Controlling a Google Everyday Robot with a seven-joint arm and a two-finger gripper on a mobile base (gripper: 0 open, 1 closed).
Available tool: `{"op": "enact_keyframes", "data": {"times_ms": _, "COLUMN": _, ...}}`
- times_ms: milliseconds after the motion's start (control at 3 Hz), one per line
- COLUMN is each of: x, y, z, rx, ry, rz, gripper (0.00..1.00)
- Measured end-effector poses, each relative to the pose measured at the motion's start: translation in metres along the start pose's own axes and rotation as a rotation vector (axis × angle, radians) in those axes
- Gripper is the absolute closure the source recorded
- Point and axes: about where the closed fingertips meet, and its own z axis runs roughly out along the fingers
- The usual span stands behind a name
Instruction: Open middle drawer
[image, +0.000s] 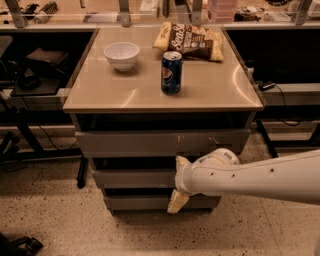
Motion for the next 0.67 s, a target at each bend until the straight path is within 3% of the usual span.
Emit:
{"op": "enact_keyframes", "data": {"times_ms": 333, "x": 0.0144, "y": 0.0241, "z": 0.0284, "rx": -0.066, "ry": 0.010, "rz": 0.024, "gripper": 0.00}}
{"op": "enact_keyframes", "data": {"times_ms": 667, "x": 0.0143, "y": 0.0241, "z": 0.0285, "rx": -0.066, "ry": 0.010, "rz": 0.024, "gripper": 0.00}}
